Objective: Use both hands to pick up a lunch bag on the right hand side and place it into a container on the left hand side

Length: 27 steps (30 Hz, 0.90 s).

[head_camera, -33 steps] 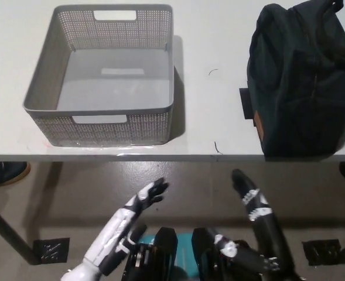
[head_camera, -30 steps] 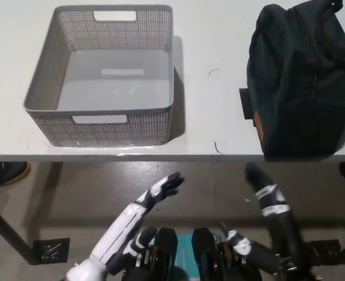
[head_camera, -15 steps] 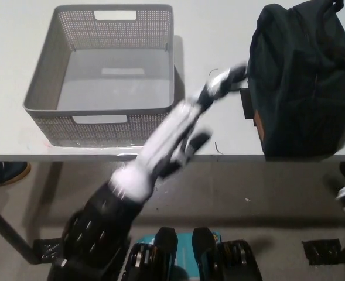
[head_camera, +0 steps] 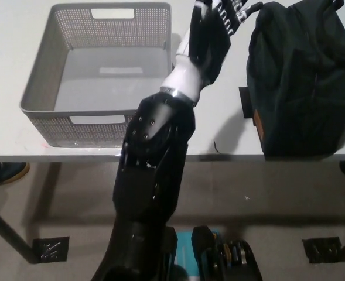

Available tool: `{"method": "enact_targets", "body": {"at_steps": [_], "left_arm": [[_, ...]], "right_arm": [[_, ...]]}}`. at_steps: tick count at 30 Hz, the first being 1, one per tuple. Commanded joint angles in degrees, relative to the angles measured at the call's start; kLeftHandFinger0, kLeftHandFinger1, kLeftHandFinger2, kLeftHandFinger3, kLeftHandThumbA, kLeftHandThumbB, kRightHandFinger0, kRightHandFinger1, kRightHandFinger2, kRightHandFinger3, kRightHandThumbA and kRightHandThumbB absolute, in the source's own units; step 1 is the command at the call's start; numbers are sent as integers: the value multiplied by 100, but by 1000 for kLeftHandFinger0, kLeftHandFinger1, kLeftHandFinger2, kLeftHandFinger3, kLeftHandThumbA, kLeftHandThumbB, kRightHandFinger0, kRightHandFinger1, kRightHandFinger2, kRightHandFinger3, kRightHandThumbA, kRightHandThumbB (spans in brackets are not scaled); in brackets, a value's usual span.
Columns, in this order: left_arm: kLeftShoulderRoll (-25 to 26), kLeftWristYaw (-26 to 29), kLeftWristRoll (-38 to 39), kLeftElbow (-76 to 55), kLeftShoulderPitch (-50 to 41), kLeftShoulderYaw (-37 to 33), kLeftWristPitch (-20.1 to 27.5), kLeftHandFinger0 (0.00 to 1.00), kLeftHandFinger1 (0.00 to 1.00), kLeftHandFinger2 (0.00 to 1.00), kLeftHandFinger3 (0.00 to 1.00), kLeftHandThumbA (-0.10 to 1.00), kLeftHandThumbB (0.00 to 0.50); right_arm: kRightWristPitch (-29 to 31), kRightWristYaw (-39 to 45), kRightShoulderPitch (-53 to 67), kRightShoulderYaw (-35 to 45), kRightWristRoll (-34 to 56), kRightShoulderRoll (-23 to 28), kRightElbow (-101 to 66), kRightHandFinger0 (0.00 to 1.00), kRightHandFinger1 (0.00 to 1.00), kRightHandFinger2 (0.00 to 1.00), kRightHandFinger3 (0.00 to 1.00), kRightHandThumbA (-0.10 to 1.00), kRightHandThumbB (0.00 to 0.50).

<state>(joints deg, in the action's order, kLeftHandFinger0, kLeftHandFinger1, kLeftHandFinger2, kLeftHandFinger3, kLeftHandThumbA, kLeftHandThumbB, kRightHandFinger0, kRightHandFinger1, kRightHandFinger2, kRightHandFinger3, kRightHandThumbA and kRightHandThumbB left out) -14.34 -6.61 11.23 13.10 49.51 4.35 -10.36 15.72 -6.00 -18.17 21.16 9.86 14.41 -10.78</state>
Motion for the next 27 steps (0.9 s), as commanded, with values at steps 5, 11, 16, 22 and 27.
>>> {"method": "enact_targets", "body": {"at_steps": [5, 11, 16, 22, 27], "left_arm": [[-80, 272, 517, 1279, 869, 458, -7, 1000, 1000, 1000, 1000, 1000, 343], [9, 262, 499, 2082, 1155, 578, 255, 1000, 1000, 1000, 1000, 1000, 357], [123, 301, 296, 2747, 1305, 501, 683, 1000, 1000, 1000, 1000, 1000, 390], [337, 319, 43, 3091, 1397, 303, 1021, 1000, 1000, 1000, 1000, 1000, 384], [412, 324, -39, 3461, 1542, 166, 1258, 1000, 1000, 1000, 1000, 1000, 411]], "right_arm": [[-307, 438, -979, 59, 690, 850, 1542, 1000, 1000, 1000, 1000, 1000, 136], [-608, 776, -1606, -116, 904, 1077, 2538, 1000, 1000, 1000, 1000, 1000, 182], [-548, 1044, -2234, -245, 880, 1177, 3605, 1000, 1000, 1000, 1000, 1000, 147], [-738, 1286, -2706, -323, 1043, 1113, 4194, 1000, 1000, 1000, 1000, 1000, 149], [-673, 1634, -3377, -269, 1299, 976, 5245, 1000, 1000, 1000, 1000, 1000, 125]]}}
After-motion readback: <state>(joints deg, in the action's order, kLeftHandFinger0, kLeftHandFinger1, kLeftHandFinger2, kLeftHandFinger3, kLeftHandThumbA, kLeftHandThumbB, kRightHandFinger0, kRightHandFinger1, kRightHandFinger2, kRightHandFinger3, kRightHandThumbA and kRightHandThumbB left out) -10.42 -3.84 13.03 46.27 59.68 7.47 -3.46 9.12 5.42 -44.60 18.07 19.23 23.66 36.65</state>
